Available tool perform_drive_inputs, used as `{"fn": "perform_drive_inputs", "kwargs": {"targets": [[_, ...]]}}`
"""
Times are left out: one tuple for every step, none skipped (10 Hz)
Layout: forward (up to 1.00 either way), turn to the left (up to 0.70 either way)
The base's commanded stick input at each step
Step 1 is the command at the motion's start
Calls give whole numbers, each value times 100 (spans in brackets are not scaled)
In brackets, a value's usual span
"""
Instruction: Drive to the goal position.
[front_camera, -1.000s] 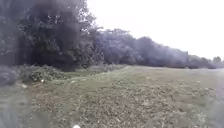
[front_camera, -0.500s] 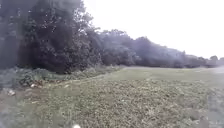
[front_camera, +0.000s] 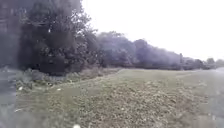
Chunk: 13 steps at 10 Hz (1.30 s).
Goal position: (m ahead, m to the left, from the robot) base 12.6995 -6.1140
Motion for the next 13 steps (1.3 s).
{"fn": "perform_drive_inputs", "kwargs": {"targets": [[60, -15], [60, -15], [60, -15], [60, -15], [60, -15], [60, -15], [60, -15], [60, -15], [60, -15], [60, -15], [60, -15], [60, -15], [60, -15]]}}
